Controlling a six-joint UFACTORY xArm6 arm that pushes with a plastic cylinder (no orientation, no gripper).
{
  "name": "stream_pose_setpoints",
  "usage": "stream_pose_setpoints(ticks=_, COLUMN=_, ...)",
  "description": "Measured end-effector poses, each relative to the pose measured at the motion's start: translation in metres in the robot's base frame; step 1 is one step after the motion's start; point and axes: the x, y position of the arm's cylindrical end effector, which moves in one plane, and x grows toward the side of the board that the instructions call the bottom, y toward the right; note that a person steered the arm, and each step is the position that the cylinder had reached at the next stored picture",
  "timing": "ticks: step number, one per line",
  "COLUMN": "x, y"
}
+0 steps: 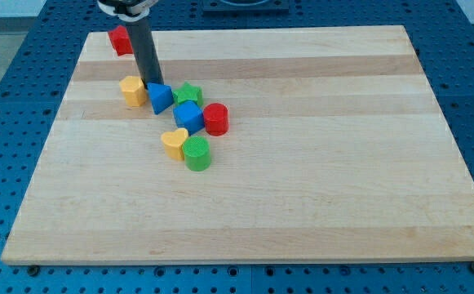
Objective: Move the blue triangle to the top center of the board
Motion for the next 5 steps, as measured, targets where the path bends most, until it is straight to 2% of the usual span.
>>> stream_pose_setpoints(ticks=2, x=0.0, y=-0.019)
stream_pose_setpoints(ticks=5, x=0.048, y=-0.015)
